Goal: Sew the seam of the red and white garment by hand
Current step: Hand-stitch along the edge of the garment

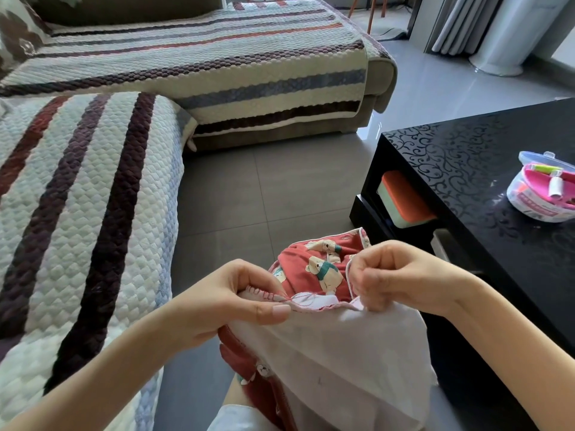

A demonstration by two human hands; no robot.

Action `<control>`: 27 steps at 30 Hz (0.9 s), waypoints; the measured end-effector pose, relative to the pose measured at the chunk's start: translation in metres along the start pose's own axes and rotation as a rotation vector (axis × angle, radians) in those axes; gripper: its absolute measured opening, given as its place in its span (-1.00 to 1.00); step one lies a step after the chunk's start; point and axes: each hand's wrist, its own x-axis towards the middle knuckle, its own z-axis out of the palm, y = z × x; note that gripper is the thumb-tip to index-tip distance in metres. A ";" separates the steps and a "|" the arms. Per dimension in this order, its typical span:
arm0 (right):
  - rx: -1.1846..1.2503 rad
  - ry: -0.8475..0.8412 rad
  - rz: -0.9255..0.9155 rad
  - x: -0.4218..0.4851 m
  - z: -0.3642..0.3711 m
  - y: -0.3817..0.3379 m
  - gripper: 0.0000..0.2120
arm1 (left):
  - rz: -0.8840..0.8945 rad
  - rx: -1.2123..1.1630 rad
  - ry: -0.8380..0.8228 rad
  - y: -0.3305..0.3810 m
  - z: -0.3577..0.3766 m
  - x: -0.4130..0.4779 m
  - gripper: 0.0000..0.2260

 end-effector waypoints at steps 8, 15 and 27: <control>0.351 0.104 -0.203 0.010 -0.022 -0.023 -0.63 | -0.022 0.029 0.058 0.005 0.005 0.002 -0.94; 0.516 0.073 -0.229 0.030 -0.025 -0.037 -0.75 | -0.034 0.017 0.085 0.010 0.009 0.004 -0.89; 0.745 0.176 -0.142 0.062 -0.003 -0.058 -0.74 | -0.124 0.086 0.019 0.002 0.012 0.010 -0.84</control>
